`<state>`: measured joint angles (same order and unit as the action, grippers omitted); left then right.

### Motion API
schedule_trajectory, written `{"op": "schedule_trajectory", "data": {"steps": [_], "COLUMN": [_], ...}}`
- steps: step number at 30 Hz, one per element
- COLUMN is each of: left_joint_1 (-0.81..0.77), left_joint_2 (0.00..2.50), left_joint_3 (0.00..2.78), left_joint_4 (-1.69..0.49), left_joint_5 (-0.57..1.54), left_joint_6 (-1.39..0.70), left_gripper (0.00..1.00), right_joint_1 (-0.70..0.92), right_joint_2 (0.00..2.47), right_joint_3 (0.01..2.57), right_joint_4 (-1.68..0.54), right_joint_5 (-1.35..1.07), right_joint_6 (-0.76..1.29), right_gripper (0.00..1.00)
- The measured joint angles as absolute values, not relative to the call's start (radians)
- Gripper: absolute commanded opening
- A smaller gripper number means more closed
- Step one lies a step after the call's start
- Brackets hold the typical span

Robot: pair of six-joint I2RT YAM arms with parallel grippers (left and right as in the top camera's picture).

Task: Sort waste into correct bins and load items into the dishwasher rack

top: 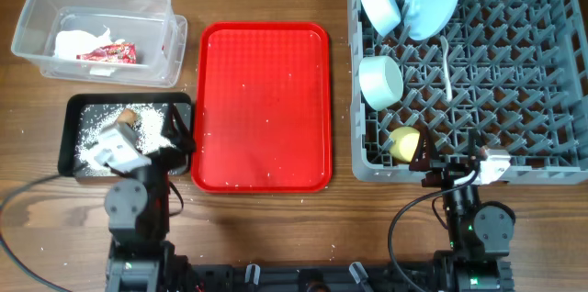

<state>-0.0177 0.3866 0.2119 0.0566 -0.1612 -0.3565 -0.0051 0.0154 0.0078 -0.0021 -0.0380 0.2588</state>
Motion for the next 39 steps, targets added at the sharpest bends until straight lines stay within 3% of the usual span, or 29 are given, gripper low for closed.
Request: {"op": "schedule_trajectory", "data": {"steps": [18, 39], "left_joint_1": [-0.018, -0.018], "left_joint_2": [0.024, 0.015], "left_joint_3": [0.062, 0.062], "left_joint_4": [-0.192, -0.192], "left_joint_5": [-0.057, -0.039], "left_joint_6": [-0.356, -0.356], "left_gripper": [1.00, 1.00], "right_joint_1": [-0.005, -0.005], "right_joint_2": [0.017, 0.017], "right_joint_3": [0.008, 0.008], "right_joint_4": [-0.002, -0.002], "right_joint_5": [-0.044, -0.044], "right_joint_6": [0.259, 0.259], "right_gripper": [1.00, 0.99]}}
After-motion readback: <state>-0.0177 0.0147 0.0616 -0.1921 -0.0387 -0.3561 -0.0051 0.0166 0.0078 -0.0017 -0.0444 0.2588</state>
